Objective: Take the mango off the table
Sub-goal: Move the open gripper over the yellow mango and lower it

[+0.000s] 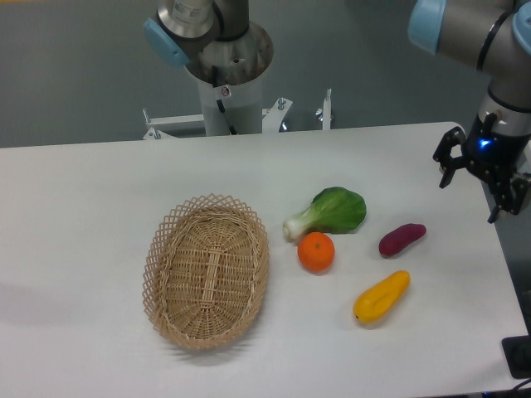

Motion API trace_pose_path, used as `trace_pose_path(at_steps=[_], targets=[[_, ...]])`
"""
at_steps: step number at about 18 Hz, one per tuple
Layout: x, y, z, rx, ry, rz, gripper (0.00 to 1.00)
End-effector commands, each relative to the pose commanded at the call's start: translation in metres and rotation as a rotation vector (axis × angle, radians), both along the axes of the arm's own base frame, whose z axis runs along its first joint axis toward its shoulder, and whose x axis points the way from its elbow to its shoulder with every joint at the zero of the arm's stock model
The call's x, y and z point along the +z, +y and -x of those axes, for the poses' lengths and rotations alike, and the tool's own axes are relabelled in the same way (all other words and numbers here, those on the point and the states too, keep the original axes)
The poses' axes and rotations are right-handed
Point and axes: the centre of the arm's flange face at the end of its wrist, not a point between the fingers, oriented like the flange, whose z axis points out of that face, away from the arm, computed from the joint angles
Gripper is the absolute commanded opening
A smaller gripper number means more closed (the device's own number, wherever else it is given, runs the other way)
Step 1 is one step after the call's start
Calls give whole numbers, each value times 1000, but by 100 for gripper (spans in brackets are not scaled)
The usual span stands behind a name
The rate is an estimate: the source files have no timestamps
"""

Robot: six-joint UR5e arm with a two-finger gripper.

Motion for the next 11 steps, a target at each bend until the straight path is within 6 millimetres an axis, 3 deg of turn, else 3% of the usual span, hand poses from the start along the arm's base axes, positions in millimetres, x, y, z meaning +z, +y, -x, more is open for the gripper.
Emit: trace_pose_path(at_steps=[6,11], targets=[[-13,23,-10,14,1,-9,100],[-42,87,-26,139,6,-57,100]])
